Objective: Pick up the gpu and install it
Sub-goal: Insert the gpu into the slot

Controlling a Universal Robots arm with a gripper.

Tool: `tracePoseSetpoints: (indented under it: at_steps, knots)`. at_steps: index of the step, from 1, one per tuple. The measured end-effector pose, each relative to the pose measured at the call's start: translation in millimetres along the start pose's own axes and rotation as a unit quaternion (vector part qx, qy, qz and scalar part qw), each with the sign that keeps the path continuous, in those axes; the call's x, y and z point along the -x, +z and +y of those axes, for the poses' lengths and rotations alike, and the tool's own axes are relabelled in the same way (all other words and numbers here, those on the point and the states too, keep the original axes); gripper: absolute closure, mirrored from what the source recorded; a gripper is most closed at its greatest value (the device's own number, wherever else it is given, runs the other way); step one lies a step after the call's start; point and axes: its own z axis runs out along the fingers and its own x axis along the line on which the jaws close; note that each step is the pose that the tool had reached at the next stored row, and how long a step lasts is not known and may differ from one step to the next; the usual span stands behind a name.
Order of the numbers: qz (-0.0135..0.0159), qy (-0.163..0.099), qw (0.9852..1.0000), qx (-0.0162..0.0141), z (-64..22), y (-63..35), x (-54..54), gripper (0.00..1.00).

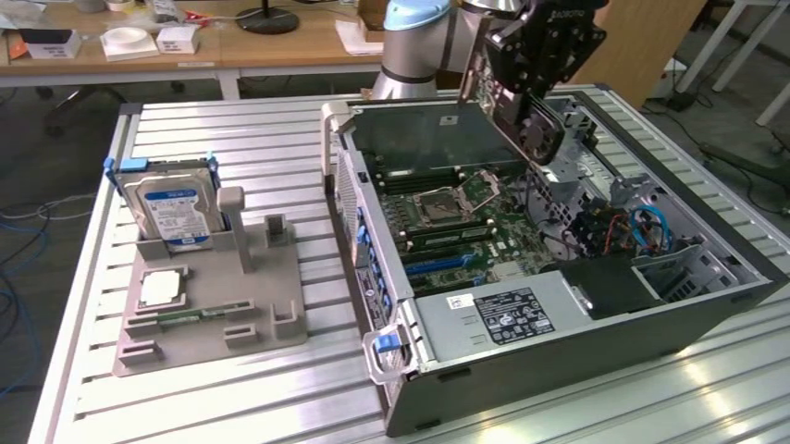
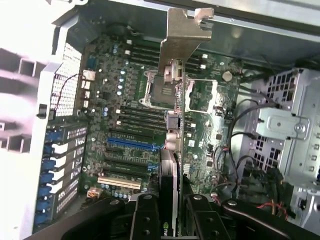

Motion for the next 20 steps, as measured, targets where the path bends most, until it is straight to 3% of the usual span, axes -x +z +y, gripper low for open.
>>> tracePoseSetpoints:
  at_steps: [6,11,20]
  knots:
    - [0.0007,-0.044,0.9990,0.0006,0.0,1.7,-0.4,0.73]
    - [0.0011,-0.076,0.9971,0.0011,0.0,3.0,-1.1,0.73]
    - [0.0022,-0.153,0.9882,0.0021,-0.3,4.7,-1.5,0.73]
